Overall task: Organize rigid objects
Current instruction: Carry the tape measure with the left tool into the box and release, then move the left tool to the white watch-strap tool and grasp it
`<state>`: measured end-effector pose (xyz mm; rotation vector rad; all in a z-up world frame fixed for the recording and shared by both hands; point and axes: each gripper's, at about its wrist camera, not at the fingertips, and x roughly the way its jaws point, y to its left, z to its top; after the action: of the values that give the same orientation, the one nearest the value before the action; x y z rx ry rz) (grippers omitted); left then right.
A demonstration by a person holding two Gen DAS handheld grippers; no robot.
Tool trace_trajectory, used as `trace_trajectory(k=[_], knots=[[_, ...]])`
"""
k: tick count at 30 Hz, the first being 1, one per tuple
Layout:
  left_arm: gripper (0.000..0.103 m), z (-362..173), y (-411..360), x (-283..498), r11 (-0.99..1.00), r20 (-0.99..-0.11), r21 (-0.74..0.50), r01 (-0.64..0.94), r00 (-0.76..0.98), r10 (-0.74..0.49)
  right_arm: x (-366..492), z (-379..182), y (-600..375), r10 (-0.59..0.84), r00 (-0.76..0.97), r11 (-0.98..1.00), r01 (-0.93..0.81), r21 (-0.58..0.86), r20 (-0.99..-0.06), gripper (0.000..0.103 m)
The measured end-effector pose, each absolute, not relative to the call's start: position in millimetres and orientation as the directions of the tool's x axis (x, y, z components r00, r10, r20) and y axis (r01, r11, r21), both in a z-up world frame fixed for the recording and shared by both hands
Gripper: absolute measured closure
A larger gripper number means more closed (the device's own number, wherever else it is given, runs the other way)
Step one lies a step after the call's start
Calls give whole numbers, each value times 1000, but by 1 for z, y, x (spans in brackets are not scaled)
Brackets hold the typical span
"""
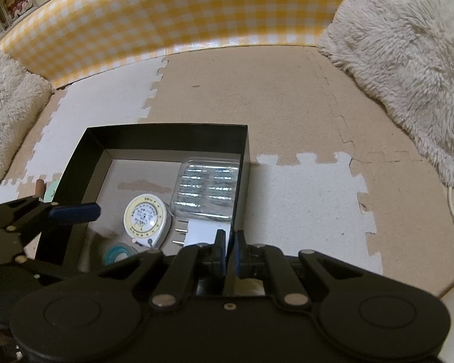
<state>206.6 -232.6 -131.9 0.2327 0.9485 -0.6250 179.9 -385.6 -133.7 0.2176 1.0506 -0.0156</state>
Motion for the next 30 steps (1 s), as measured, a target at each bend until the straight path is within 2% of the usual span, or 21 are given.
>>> trace_trajectory(k=[7,23,30], knots=[[1,-115,-225,191,782,-802,-56,620,439,-406,180,-134,-386,91,499,978,116,171,-862,97],[0,-82,-184,161,767,-755,-57,639,475,-452,180,-134,-386,88,499,979,115,167,-862,97],[0,-68,-150,161,801,-726,-54,596,528,-441,180,-134,-385,87,498,980,114,164,-863,97]])
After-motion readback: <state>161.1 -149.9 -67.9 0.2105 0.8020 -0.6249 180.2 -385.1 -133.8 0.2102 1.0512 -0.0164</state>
